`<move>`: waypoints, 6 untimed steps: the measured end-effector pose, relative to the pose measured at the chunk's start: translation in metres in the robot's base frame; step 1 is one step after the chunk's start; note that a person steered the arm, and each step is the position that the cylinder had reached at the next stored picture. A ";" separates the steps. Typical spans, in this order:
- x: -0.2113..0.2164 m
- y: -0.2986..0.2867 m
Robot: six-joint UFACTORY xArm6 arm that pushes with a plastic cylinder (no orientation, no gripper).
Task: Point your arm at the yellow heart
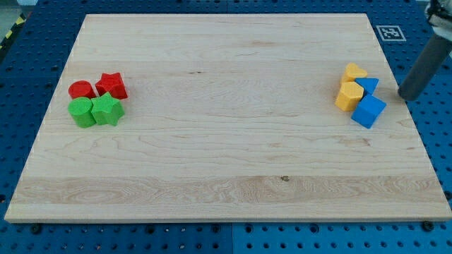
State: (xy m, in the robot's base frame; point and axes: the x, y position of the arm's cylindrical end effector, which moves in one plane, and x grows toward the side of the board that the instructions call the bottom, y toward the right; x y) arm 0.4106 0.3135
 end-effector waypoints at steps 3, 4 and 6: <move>-0.044 -0.023; -0.040 -0.041; -0.032 -0.063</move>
